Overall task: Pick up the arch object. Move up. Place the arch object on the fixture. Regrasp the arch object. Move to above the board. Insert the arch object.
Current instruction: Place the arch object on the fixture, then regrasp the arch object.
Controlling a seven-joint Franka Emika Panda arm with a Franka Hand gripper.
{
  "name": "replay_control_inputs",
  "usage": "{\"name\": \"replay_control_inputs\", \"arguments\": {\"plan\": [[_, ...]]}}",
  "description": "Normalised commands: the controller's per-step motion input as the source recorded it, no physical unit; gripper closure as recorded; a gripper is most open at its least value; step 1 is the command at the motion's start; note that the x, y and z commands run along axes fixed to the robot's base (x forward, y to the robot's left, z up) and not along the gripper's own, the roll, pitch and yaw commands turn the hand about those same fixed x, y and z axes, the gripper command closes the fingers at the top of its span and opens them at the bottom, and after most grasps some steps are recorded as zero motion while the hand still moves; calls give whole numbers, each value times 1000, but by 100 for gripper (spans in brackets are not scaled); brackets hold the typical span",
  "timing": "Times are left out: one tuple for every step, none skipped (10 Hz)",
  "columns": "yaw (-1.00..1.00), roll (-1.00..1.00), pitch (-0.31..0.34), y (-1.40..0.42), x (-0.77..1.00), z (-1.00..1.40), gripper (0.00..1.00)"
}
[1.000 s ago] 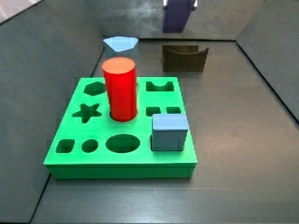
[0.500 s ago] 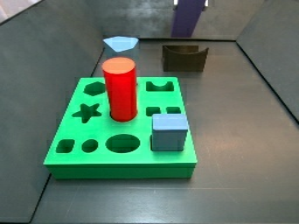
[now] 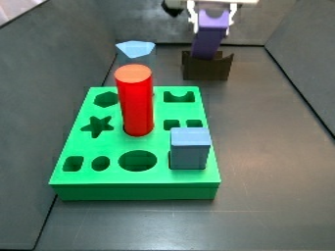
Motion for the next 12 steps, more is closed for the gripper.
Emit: {"name": "replay_control_inputs", "arguments": {"plan": [[-52,-65,-30,21,103,-681,100],[-47,-62,-34,18,94,-569,100],[-36,-68,-45,3,73,-362,100],[-26,-78,-59,-17,44,-224,100],[0,0,0,0,0,0,0],[-51,-73,-87,0,0,1000,0],[-47,-69,-86,2,-2,1000,0],[-9,-38,-69,7,-20,1000,0],[9,-22,-60,5,-24,1000,0],[42,13,-26,7,-33,1000,0],[49,19,-9,9,-34,899,0],[50,28,24,11,-30,654,0]]}}
